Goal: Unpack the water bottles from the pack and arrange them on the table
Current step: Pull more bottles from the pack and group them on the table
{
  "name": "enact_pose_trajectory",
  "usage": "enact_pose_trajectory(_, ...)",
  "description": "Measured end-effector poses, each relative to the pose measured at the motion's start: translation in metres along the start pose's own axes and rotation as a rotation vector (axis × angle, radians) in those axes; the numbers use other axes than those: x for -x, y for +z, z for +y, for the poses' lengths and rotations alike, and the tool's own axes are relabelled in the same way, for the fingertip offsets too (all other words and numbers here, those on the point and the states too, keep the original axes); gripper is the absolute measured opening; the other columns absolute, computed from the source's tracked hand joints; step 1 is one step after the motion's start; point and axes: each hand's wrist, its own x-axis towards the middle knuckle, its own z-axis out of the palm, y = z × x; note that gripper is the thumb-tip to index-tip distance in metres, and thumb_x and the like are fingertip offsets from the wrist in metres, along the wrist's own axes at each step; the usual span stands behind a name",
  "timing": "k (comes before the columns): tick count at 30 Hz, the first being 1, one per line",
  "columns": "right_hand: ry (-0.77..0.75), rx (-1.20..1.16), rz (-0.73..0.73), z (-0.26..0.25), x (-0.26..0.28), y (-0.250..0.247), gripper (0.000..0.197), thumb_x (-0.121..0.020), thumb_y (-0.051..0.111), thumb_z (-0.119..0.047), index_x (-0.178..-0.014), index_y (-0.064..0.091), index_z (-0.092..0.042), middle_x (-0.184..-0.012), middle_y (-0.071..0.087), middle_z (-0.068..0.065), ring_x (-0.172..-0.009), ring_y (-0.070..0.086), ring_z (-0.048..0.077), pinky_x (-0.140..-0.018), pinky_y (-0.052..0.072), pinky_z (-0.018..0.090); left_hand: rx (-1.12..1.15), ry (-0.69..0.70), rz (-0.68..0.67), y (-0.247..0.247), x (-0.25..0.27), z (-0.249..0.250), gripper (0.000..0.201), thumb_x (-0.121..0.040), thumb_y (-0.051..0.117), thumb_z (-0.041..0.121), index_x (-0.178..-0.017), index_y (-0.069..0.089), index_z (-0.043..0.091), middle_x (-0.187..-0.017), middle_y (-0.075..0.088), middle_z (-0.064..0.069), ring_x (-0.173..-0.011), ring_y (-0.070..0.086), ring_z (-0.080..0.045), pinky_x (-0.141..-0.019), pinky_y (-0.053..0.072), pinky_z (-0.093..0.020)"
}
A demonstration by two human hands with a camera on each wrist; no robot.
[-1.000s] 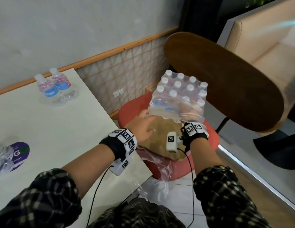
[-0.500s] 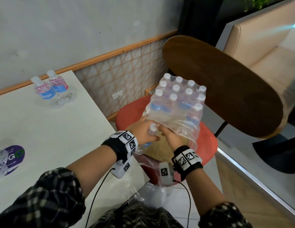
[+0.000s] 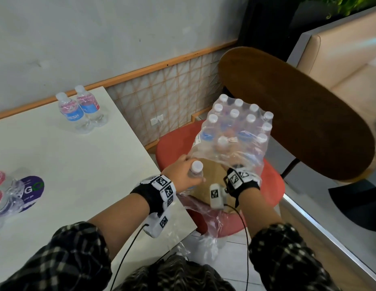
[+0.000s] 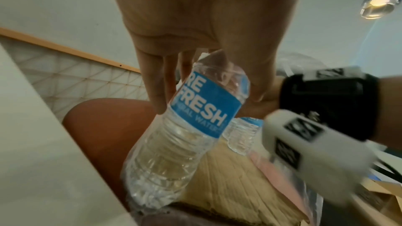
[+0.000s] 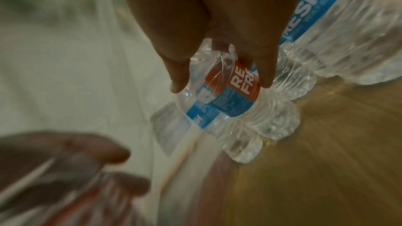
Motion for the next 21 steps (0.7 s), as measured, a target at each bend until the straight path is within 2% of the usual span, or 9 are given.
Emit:
enact_pose_trajectory(2, 0.114, -0.278, -0.019, -0.003, -0.001, 0.016, 0.057, -0.099, 0.042, -0.024, -0.148, 0.020, -0.003, -0.154, 0.020, 0.021, -0.140, 0.028, 0.030, -0.114, 0.022, 0.036, 0.059, -0.011, -0.003, -0.002, 0.004, -0.008, 0.039, -0.073, 0.069, 0.053, -0.105, 0.055, 0.036, -0.108, 0.053, 0.007, -0.100, 0.058, -0.012, -0.089, 0.045, -0.029)
enact_pose_trajectory(3, 0.055, -0.315, -0.055, -0.009, 0.008, 0.020, 0.050, -0.101, 0.039, -0.027, -0.144, 0.033, -0.003, -0.151, 0.031, 0.017, -0.138, 0.033, 0.030, -0.112, 0.024, 0.034, 0.092, -0.007, -0.002, -0.003, 0.007, -0.012, 0.036, -0.074, 0.070, 0.052, -0.104, 0.055, 0.036, -0.107, 0.058, 0.007, -0.100, 0.059, -0.013, -0.088, 0.045, -0.028)
enact_pose_trajectory(5, -0.002, -0.358, 0.012, -0.017, 0.013, 0.030, 0.048, -0.100, 0.038, -0.038, -0.136, 0.046, -0.008, -0.140, 0.047, 0.015, -0.130, 0.043, 0.031, -0.108, 0.030, 0.035, 0.171, -0.026, -0.019, -0.007, 0.016, -0.015, 0.040, -0.079, 0.070, 0.043, -0.115, 0.055, 0.031, -0.106, 0.063, 0.009, -0.098, 0.058, -0.009, -0.085, 0.042, -0.022)
enact_pose_trajectory(8, -0.068, -0.491, 0.143, -0.014, 0.024, 0.046, 0.046, -0.090, 0.054, -0.047, -0.115, 0.061, -0.008, -0.115, 0.066, 0.013, -0.107, 0.059, 0.030, -0.095, 0.045, 0.037, 0.276, -0.029, -0.003, -0.009, 0.028, -0.019, 0.043, -0.081, 0.072, 0.033, -0.120, 0.055, 0.023, -0.106, 0.063, 0.009, -0.098, 0.056, -0.007, -0.082, 0.037, -0.016)
enact_pose_trajectory(10, -0.172, -0.582, 0.194, -0.018, 0.031, 0.052, 0.035, -0.088, 0.062, -0.040, -0.107, 0.065, -0.011, -0.103, 0.070, 0.007, -0.096, 0.063, 0.022, -0.087, 0.049, 0.035, 0.326, -0.016, 0.031, -0.011, 0.036, -0.022, 0.043, -0.081, 0.073, 0.029, -0.119, 0.057, 0.021, -0.107, 0.064, 0.007, -0.098, 0.057, -0.008, -0.083, 0.040, -0.017)
enact_pose_trajectory(13, -0.350, -0.643, 0.286, -0.035, 0.044, 0.056, 0.023, -0.083, 0.069, -0.026, -0.105, 0.065, -0.019, -0.099, 0.070, -0.003, -0.094, 0.064, 0.014, -0.086, 0.052, 0.035, 0.447, -0.039, 0.101, -0.019, 0.049, -0.030, 0.036, -0.080, 0.074, 0.027, -0.112, 0.058, 0.026, -0.097, 0.064, 0.011, -0.093, 0.060, -0.011, -0.082, 0.051, -0.028)
enact_pose_trajectory(16, -0.445, -0.696, 0.329, -0.050, 0.054, 0.061, 0.020, -0.080, 0.071, -0.020, -0.099, 0.064, -0.023, -0.098, 0.069, -0.005, -0.095, 0.062, 0.013, -0.085, 0.049, 0.030, 0.501, -0.070, 0.167, -0.036, 0.061, -0.042, 0.040, -0.073, 0.075, 0.037, -0.110, 0.060, 0.031, -0.095, 0.066, 0.008, -0.095, 0.064, -0.018, -0.085, 0.055, -0.041)
enact_pose_trajectory(18, -0.468, -0.742, 0.340, -0.060, 0.060, 0.062, 0.018, -0.080, 0.073, -0.023, -0.095, 0.065, -0.022, -0.092, 0.069, -0.004, -0.089, 0.063, 0.013, -0.081, 0.051, 0.029, 0.475, -0.090, 0.196, -0.049, 0.071, -0.052, 0.043, -0.070, 0.076, 0.042, -0.109, 0.061, 0.031, -0.095, 0.067, 0.007, -0.095, 0.065, -0.018, -0.086, 0.055, -0.044)
enact_pose_trajectory(21, -0.476, -0.702, 0.303, -0.079, 0.074, 0.067, 0.017, -0.078, 0.075, -0.029, -0.088, 0.062, -0.030, -0.079, 0.065, -0.015, -0.075, 0.059, 0.000, -0.068, 0.046, 0.010, 0.402, -0.118, 0.264, -0.070, 0.085, -0.072, 0.041, -0.071, 0.079, 0.040, -0.106, 0.062, 0.029, -0.096, 0.067, 0.005, -0.090, 0.062, -0.015, -0.087, 0.055, -0.040)
